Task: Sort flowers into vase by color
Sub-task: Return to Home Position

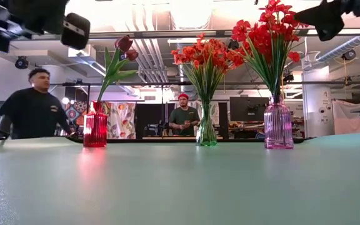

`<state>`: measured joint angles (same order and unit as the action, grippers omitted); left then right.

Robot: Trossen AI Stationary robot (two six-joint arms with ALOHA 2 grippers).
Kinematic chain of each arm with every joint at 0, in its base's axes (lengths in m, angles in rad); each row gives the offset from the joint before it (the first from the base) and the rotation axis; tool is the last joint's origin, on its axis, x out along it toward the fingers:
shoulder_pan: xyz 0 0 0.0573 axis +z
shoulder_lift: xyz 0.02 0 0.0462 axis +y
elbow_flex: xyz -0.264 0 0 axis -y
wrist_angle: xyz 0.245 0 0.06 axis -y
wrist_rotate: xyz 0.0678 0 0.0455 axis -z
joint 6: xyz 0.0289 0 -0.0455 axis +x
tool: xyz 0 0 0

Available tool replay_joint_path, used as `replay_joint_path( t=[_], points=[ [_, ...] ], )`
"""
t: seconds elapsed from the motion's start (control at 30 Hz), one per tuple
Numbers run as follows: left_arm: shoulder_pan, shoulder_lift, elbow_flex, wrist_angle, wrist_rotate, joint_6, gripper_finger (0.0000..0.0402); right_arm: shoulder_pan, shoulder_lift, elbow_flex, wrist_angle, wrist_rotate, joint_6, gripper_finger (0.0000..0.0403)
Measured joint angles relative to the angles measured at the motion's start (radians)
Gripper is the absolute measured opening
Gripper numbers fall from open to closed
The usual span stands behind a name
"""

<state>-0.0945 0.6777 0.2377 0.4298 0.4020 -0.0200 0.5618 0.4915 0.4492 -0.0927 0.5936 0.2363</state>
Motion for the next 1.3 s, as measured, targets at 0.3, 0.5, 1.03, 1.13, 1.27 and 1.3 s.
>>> replay_joint_path(
  t=[0.3,0.5,1.03,1.13,1.27,1.3],
  points=[
    [0.241,0.036,-0.070,0.193,0.285,-0.039,0.0001,-0.122,0.000,-0.100,0.192,-0.143,-0.060,0.0264],
    [0.250,0.054,-0.168,0.342,0.296,-0.078,0.0000,-0.187,-0.014,-0.224,0.309,-0.207,-0.049,0.0264],
    [0.254,0.064,-0.228,0.460,0.261,-0.086,0.0000,-0.209,-0.234,-0.436,0.424,-0.256,-0.070,0.0263],
    [0.253,0.064,-0.228,0.455,0.242,-0.088,0.0000,-0.209,-0.255,-0.436,0.428,-0.251,-0.138,0.0255],
    [0.254,0.072,-0.228,0.401,0.123,-0.139,0.0000,-0.209,-0.269,-0.437,0.426,-0.184,-0.179,0.0240],
    [0.254,0.075,-0.228,0.393,0.086,-0.140,0.0000,-0.209,-0.269,-0.437,0.423,-0.172,-0.178,0.0237]
  ],
)
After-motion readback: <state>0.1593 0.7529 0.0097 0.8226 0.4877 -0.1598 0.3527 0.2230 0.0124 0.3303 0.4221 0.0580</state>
